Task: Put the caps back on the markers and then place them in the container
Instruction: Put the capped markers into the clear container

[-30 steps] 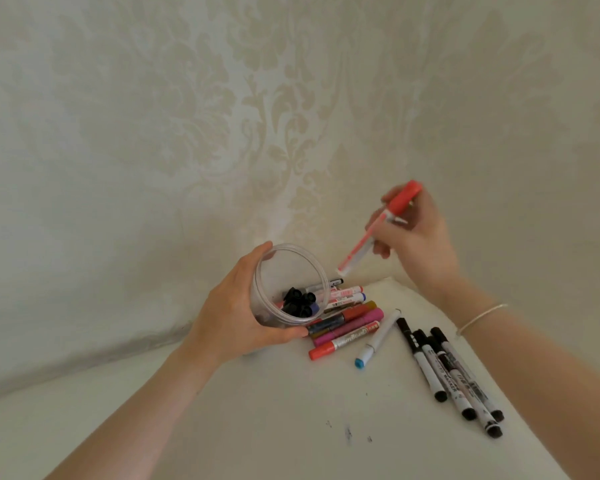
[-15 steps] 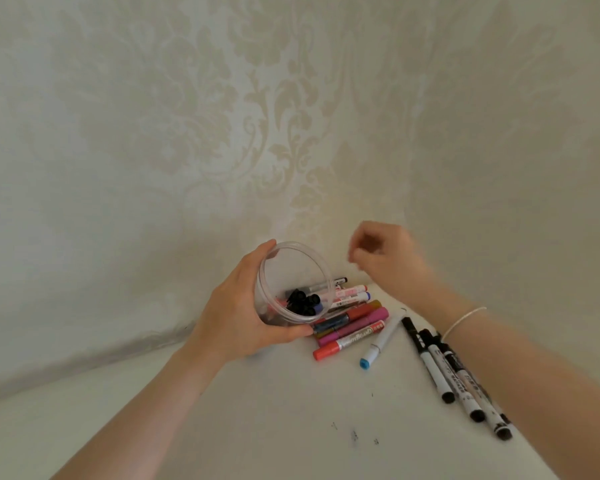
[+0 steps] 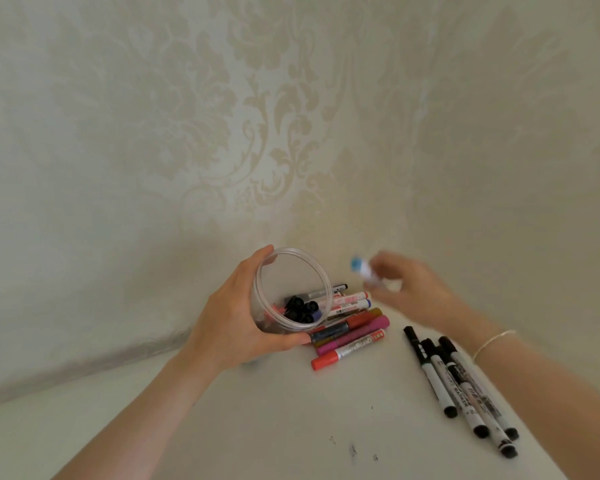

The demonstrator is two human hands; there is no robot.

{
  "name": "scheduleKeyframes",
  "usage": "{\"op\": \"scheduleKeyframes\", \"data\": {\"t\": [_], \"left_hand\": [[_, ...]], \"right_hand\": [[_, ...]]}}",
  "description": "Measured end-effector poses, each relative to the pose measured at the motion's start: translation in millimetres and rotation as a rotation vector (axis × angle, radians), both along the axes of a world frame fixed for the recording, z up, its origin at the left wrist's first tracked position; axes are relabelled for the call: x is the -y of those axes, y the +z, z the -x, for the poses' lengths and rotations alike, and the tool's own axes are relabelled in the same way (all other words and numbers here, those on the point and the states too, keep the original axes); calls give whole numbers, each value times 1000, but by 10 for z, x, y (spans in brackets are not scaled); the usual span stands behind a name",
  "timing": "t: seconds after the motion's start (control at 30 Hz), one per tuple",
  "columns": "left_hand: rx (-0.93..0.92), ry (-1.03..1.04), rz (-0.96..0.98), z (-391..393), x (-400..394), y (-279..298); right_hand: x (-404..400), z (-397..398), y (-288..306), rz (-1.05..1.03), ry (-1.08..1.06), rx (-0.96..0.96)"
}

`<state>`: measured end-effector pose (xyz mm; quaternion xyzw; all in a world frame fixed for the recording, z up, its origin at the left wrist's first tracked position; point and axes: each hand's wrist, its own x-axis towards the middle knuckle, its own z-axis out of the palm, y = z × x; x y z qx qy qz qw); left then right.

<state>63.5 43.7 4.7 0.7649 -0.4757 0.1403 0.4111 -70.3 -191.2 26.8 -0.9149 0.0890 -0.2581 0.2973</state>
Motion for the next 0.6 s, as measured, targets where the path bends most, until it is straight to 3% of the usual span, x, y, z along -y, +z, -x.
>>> {"op": "scheduleKeyframes", "data": {"t": [0.07,0.1,0.2,0.37,0.47,0.6], "left_hand": [[0,0,5,-6,3,10],[0,-3,6,-8,8,11],[-12,-16,3,-8,22,4],[-26,-32,-8,-15,34,5],[-62,-49,6,-11,37,9],[-49,-68,-5,-23,35,-4]], "right_hand": [[-142,24,427,-450,167,237],[-222,33,607,-613,302,267],[-493,-24,841,-856,589,198],[-852,-259,579,-395,321,101],[-993,-355,426,-182,299,5],[-1012,-431,432,-99,220,2]]}}
